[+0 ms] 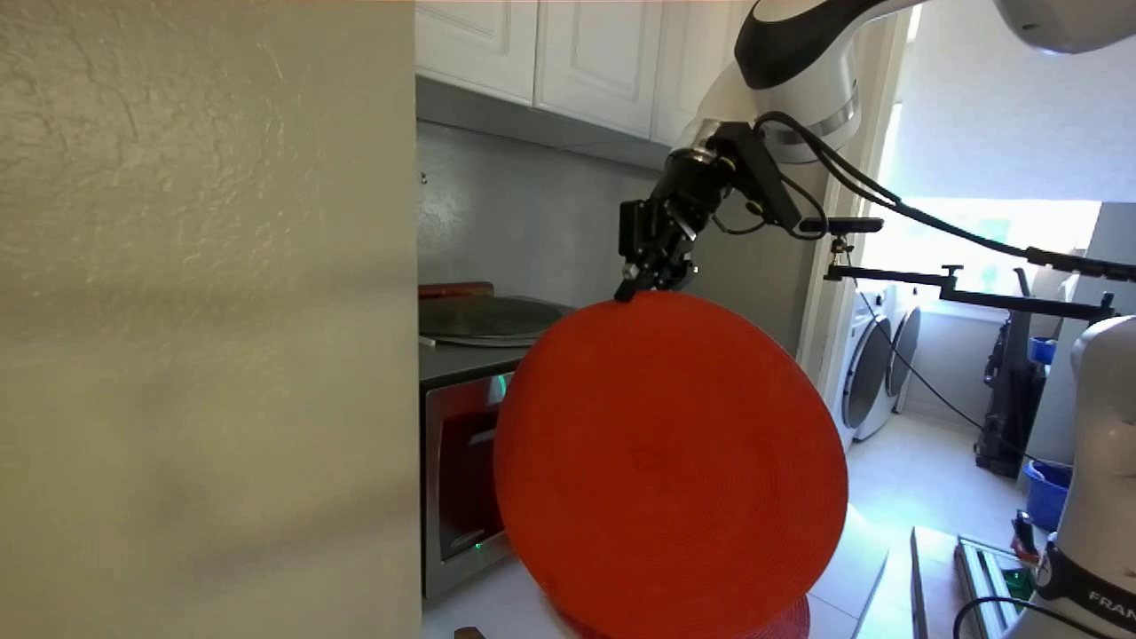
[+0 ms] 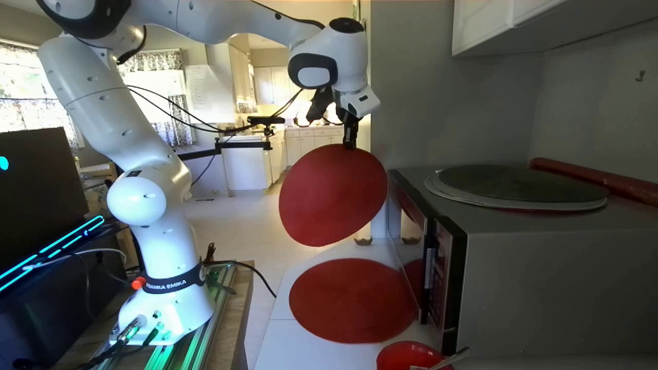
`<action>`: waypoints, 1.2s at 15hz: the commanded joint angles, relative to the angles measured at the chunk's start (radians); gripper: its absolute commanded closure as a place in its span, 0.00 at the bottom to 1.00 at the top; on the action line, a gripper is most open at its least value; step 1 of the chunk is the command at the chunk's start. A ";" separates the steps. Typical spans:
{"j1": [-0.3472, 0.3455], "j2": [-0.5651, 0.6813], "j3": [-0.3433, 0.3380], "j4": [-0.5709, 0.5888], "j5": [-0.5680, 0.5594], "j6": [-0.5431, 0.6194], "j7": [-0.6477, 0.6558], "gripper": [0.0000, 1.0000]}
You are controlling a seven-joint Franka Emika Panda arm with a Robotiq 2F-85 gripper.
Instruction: Put the orange object on the counter on top of the other orange object
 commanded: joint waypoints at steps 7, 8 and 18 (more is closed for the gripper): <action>-0.086 0.006 0.032 -0.132 -0.051 0.123 0.170 0.98; -0.084 -0.006 0.046 -0.150 -0.087 0.155 0.144 0.98; -0.028 -0.075 0.132 -0.217 -0.209 0.262 0.148 0.98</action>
